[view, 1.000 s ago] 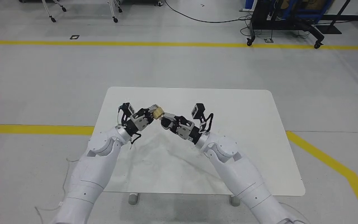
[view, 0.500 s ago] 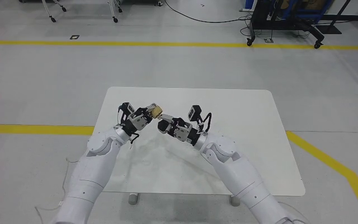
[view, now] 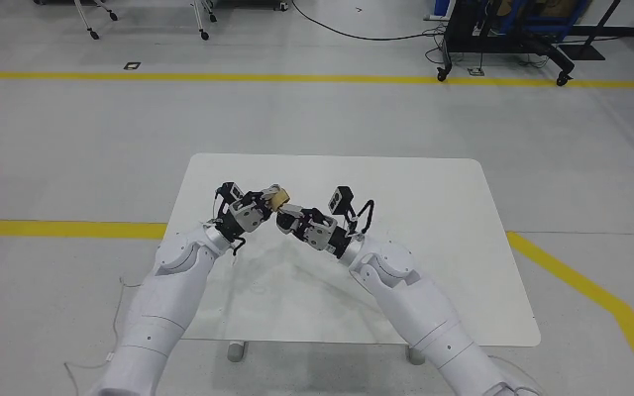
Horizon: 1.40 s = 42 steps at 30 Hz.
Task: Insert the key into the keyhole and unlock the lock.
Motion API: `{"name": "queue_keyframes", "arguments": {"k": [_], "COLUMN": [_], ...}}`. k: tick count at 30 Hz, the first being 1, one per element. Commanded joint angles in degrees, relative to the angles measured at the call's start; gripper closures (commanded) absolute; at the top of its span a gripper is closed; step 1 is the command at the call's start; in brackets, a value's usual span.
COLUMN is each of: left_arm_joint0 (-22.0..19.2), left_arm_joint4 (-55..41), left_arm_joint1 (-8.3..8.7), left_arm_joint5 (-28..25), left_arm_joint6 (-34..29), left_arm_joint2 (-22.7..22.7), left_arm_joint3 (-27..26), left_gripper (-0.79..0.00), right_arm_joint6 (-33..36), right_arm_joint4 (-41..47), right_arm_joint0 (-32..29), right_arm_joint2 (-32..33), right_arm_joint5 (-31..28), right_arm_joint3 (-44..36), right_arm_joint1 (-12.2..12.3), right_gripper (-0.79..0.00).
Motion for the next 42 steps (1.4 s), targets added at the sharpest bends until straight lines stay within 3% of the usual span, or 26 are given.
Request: {"name": "queue_keyframes", "arguments": {"k": [1, 11, 19, 27, 32, 33, 34, 35, 42], "left_arm_joint0": [-0.01, 0.11, 0.73, 1.56, 1.95, 1.99, 2.06, 2.10, 2.06], "left_arm_joint4": [-0.43, -0.64, 2.81, 5.24, 5.39, 5.42, 5.38, 5.26, 4.55], "left_arm_joint1": [-0.03, -0.07, 0.07, 0.37, 0.39, 0.40, 0.41, 0.41, 0.51], "left_arm_joint5": [-0.01, -0.81, -5.45, -7.97, -8.04, -8.05, -7.98, -7.81, -5.59], "left_arm_joint6": [-0.30, -2.04, -0.78, 1.65, 2.31, 2.50, 2.60, 2.72, 3.27], "left_arm_joint2": [-0.07, -0.02, -0.28, -1.45, -1.61, -1.68, -1.72, -1.79, -2.33], "left_arm_joint3": [0.11, -0.23, -1.50, -2.76, -3.30, -3.36, -3.39, -3.38, -2.99], "left_gripper": [0.000, 0.000, 0.000, 0.000, 0.000, 0.000, 0.000, 0.000, 0.000], "right_arm_joint6": [-0.30, 1.00, 7.31, 9.22, 8.86, 8.86, 8.92, 9.22, 11.15], "right_arm_joint4": [0.60, 10.47, 30.51, 35.08, 30.83, 28.20, 25.49, 22.68, 2.16], "right_arm_joint0": [0.05, -0.58, -0.35, 0.64, 1.38, 1.68, 1.84, 2.00, -1.14], "right_arm_joint2": [0.01, 0.73, 1.32, 1.07, 1.22, 1.19, 1.19, 1.20, 9.65], "right_arm_joint5": [-0.43, -0.69, 10.08, 13.31, 11.52, 11.04, 10.91, 11.24, 8.24], "right_arm_joint3": [0.30, 0.94, 3.77, 5.99, 6.26, 6.14, 6.09, 5.84, -3.37], "right_arm_joint1": [-0.11, -0.94, -2.17, -2.80, -2.64, -2.43, -2.18, -1.87, 2.27], "right_gripper": [-0.025, 0.000, 0.000, 0.000, 0.000, -0.265, -0.471, -0.785, -0.785]}}
